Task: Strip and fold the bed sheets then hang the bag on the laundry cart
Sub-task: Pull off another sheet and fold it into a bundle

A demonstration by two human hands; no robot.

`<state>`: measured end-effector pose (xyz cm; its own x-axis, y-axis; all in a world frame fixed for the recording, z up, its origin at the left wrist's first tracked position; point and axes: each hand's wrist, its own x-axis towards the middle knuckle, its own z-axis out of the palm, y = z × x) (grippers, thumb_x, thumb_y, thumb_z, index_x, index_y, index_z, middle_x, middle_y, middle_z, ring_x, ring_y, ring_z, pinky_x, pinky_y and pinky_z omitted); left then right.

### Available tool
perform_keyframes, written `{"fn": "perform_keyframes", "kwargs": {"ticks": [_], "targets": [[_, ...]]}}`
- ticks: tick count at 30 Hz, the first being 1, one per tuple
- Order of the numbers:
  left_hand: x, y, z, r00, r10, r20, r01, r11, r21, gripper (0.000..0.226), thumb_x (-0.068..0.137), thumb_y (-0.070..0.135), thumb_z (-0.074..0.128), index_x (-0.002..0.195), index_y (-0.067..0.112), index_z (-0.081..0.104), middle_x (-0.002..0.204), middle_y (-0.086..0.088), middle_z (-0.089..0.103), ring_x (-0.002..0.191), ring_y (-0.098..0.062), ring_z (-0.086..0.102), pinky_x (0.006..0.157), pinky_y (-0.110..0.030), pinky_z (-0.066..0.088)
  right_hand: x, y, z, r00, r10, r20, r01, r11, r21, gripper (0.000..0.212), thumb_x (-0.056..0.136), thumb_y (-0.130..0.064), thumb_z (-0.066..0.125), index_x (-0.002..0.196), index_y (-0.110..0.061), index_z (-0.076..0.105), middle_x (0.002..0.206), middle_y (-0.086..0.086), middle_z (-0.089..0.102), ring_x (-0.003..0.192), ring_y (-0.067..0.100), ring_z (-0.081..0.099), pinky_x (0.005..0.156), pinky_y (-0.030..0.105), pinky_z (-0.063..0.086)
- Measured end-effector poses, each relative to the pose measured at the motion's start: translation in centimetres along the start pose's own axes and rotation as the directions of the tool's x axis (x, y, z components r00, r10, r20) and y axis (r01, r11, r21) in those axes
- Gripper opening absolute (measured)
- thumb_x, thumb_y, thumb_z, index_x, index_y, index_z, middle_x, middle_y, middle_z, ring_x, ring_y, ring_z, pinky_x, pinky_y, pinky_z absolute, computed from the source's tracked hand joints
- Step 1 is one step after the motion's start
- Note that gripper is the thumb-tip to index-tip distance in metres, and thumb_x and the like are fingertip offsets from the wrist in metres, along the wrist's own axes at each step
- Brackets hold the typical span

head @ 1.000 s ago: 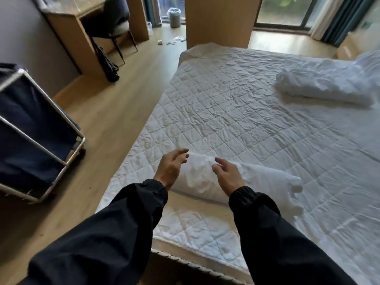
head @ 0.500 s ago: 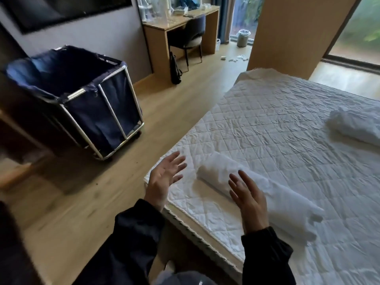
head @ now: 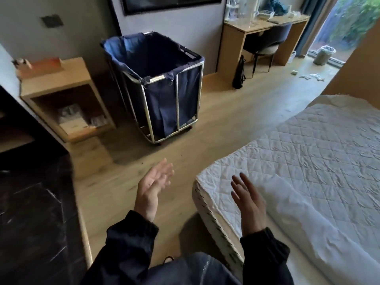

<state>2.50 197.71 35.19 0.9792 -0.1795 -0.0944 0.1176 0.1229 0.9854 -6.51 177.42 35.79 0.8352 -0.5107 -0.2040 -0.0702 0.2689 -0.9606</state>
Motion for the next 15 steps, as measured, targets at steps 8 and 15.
{"fn": "perform_keyframes", "kwargs": {"ticks": [8,15], "targets": [[8.1,1.3,-10.3,0.993,-0.037,-0.112,0.035,0.999,-0.014,0.04,0.081,0.025,0.05,0.12,0.027,0.056,0.124,-0.002,0.064,0.113,-0.018,0.062,0.095,-0.039,0.045,6.6,2.5,11.6,0.996,0.066,0.06,-0.064,0.997,-0.04,0.041,0.096,-0.007,0.049,0.137,-0.011,0.046,0.128,0.008,0.058,0.123,0.019,0.054,0.109,0.045,0.039],[18.4,0.8,-11.3,0.996,-0.063,-0.06,0.063,0.998,-0.002,0.041,0.081,0.025,0.05,0.122,0.023,0.056,0.123,-0.003,0.064,0.113,-0.021,0.062,0.095,-0.04,0.046,14.1,2.9,16.0,0.997,0.067,-0.032,-0.069,0.996,-0.061,0.041,0.096,-0.01,0.05,0.137,-0.014,0.046,0.129,0.004,0.059,0.12,0.015,0.056,0.106,0.042,0.041]]}}
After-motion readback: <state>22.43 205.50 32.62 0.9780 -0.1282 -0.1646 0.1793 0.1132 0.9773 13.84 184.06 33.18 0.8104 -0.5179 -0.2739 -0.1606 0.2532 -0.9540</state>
